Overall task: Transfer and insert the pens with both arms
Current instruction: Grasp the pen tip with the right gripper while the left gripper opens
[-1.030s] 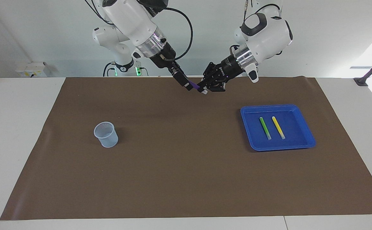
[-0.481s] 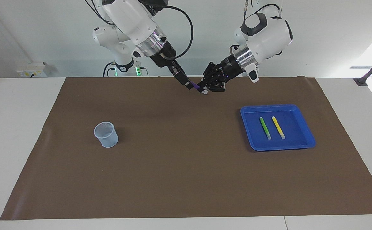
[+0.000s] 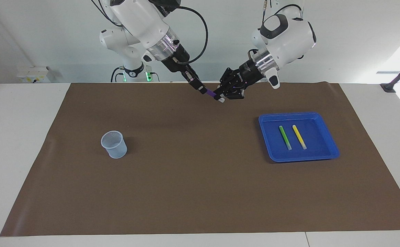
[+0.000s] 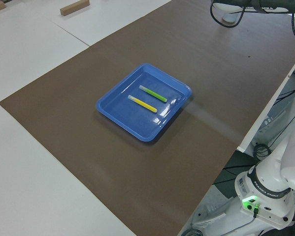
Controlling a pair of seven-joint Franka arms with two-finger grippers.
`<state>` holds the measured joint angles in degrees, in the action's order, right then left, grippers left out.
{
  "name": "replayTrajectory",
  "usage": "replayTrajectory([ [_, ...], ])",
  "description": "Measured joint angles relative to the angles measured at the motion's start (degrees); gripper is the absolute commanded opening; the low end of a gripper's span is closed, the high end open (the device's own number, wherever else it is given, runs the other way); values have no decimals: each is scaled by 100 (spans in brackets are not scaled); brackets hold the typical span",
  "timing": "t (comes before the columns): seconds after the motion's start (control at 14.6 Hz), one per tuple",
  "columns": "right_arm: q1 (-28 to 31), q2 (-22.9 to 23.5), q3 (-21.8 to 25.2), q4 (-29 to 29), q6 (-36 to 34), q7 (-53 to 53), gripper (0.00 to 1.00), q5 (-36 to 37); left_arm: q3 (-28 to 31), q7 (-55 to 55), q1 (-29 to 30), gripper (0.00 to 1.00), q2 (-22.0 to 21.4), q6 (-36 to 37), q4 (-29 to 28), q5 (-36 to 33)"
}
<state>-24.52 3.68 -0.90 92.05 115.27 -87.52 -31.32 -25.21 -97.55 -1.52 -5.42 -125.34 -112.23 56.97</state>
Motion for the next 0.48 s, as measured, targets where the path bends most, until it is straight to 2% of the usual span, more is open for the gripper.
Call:
replayTrajectory([
  [0.07,0,0,0,-3,-3,0,0,0,0,17,0,100,0,-24,0,8],
  [0.48,50,15,32,-109,1,9,0,161,-10,21,-39,100,-17,-25,5,59],
])
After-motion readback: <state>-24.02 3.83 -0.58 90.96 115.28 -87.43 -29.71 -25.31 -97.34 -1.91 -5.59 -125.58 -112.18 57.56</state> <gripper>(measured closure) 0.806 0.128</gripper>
